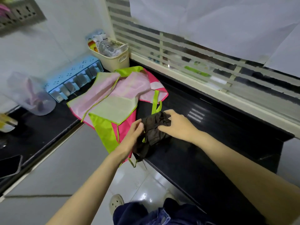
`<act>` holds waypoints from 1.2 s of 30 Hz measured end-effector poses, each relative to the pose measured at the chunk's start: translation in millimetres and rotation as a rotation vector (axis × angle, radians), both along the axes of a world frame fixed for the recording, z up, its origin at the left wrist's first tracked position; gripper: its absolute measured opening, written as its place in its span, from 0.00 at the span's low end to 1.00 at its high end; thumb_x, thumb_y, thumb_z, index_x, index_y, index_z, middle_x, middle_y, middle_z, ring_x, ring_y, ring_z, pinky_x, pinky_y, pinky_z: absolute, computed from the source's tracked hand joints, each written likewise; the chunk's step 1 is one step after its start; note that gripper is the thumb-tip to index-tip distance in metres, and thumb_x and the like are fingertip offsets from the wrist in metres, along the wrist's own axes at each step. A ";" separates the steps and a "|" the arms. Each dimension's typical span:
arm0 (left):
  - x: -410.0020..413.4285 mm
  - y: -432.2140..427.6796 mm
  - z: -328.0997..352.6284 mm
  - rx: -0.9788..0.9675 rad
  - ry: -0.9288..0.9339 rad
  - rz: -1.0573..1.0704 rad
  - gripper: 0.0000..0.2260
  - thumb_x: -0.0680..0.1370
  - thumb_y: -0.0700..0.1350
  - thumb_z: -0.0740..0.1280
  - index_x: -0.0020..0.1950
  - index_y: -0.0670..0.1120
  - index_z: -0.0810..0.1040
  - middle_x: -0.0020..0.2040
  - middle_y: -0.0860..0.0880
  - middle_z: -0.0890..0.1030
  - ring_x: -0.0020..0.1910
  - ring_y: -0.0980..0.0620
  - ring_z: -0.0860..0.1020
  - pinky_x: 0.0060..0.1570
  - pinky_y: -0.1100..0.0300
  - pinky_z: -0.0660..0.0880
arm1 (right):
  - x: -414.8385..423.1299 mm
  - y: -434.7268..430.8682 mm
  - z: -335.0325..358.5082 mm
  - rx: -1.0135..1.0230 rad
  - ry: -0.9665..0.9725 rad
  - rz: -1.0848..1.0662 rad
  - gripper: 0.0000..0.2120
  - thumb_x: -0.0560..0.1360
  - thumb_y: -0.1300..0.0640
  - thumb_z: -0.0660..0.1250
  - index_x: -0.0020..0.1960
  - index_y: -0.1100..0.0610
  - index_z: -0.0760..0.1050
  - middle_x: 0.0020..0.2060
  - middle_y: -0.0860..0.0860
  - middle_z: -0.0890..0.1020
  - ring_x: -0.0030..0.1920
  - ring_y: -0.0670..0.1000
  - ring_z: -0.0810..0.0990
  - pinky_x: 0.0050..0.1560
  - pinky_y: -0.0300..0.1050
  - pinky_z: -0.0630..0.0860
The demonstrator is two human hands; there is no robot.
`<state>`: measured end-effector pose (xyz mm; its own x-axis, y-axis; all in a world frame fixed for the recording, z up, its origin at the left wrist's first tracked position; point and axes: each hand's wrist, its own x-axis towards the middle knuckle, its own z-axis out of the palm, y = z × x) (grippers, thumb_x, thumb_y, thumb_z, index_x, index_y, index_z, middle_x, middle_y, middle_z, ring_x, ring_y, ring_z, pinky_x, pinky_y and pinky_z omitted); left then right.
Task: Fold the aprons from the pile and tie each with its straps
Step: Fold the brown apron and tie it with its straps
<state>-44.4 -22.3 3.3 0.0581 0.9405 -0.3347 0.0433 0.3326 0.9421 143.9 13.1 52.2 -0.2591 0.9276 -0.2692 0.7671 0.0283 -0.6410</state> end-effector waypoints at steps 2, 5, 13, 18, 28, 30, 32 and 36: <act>-14.2 -0.8 1.5 -0.017 -0.012 -0.120 0.23 0.74 0.60 0.66 0.62 0.46 0.72 0.59 0.52 0.79 0.58 0.57 0.75 0.63 0.60 0.70 | -11.4 12.5 13.9 0.020 0.085 -0.007 0.31 0.70 0.47 0.70 0.70 0.52 0.65 0.61 0.51 0.78 0.62 0.51 0.75 0.62 0.46 0.72; -34.4 2.7 12.7 0.074 0.038 -0.179 0.07 0.79 0.47 0.63 0.46 0.44 0.75 0.33 0.51 0.78 0.34 0.57 0.77 0.42 0.63 0.73 | -27.3 31.3 34.7 0.100 0.123 -0.018 0.29 0.71 0.50 0.70 0.69 0.53 0.66 0.58 0.47 0.77 0.60 0.48 0.75 0.58 0.41 0.70; -154.4 36.5 60.0 0.100 0.272 -0.082 0.07 0.79 0.38 0.62 0.42 0.42 0.77 0.27 0.54 0.72 0.25 0.56 0.67 0.26 0.68 0.63 | -51.5 84.4 47.3 0.169 0.238 -0.312 0.23 0.72 0.59 0.70 0.65 0.60 0.69 0.53 0.50 0.77 0.55 0.48 0.76 0.48 0.32 0.65; -212.3 64.1 124.9 0.172 -0.006 0.059 0.11 0.79 0.36 0.60 0.36 0.43 0.73 0.24 0.53 0.63 0.23 0.55 0.64 0.33 0.62 0.64 | -82.0 85.7 22.0 0.120 0.153 -0.397 0.25 0.72 0.61 0.70 0.66 0.63 0.67 0.59 0.58 0.77 0.60 0.56 0.75 0.49 0.35 0.65; -276.4 115.2 252.2 0.536 0.412 -0.147 0.15 0.80 0.34 0.56 0.45 0.48 0.78 0.25 0.58 0.65 0.25 0.60 0.62 0.29 0.67 0.61 | -209.1 96.4 9.0 -0.110 -0.158 -0.101 0.32 0.73 0.53 0.70 0.68 0.68 0.59 0.59 0.60 0.74 0.60 0.57 0.74 0.52 0.42 0.69; -284.1 121.0 269.7 0.619 0.579 -0.222 0.15 0.79 0.32 0.55 0.44 0.45 0.79 0.26 0.60 0.70 0.25 0.64 0.68 0.29 0.72 0.62 | -240.1 100.9 41.7 -0.031 -0.163 0.004 0.35 0.74 0.54 0.70 0.71 0.66 0.56 0.66 0.60 0.70 0.65 0.56 0.71 0.59 0.41 0.67; -294.1 124.2 281.9 0.666 0.691 -0.292 0.14 0.79 0.32 0.55 0.46 0.41 0.79 0.33 0.57 0.75 0.28 0.68 0.71 0.32 0.75 0.64 | -281.1 103.6 84.0 0.078 0.061 0.086 0.35 0.73 0.55 0.71 0.72 0.63 0.56 0.69 0.57 0.67 0.67 0.53 0.69 0.62 0.37 0.65; -318.6 134.4 290.6 0.711 0.892 -0.299 0.11 0.77 0.33 0.57 0.51 0.45 0.76 0.37 0.50 0.74 0.35 0.55 0.71 0.36 0.66 0.66 | -355.4 105.9 163.4 0.064 0.562 0.241 0.24 0.73 0.57 0.70 0.66 0.58 0.66 0.60 0.52 0.74 0.61 0.46 0.73 0.65 0.40 0.67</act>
<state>-363.1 112.1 293.9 0.3183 0.9207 0.2259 0.7675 -0.3901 0.5086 -211.6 119.0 215.5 -0.5493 0.8353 0.0238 0.2797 0.2106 -0.9367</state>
